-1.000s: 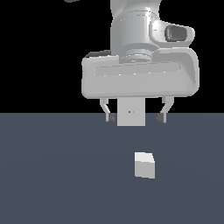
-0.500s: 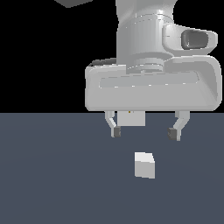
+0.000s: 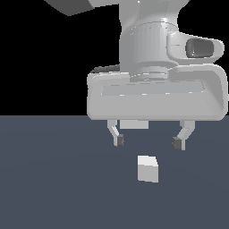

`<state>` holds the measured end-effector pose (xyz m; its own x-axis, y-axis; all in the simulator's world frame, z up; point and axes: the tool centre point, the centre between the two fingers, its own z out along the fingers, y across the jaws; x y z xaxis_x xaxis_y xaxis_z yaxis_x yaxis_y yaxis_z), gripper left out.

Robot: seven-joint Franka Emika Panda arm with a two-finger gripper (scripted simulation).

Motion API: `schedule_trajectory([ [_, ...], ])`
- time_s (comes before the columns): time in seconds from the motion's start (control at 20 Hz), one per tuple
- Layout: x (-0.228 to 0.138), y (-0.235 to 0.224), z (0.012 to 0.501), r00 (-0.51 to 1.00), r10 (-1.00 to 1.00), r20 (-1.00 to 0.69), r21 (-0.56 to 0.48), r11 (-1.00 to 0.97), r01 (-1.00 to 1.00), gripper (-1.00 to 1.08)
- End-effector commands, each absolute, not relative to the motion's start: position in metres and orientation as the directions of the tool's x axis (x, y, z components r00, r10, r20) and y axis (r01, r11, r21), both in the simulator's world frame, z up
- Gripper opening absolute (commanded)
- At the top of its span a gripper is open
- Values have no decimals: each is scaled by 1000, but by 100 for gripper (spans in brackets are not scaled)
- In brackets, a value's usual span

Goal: Plug the charger into the wall socket.

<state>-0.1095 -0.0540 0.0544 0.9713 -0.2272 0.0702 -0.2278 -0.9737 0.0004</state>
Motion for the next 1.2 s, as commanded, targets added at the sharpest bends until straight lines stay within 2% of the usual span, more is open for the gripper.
schedule_trajectory([
  [0.0,-110,-54,46,971,-228,70,0,-974,-228,100],
  [0.6,-110,-54,12,971,-229,70,0,-973,-229,100],
  [0.65,-110,-54,12,971,-229,70,0,-973,-229,-100],
  [1.15,-110,-54,12,971,-229,70,0,-973,-229,-100],
])
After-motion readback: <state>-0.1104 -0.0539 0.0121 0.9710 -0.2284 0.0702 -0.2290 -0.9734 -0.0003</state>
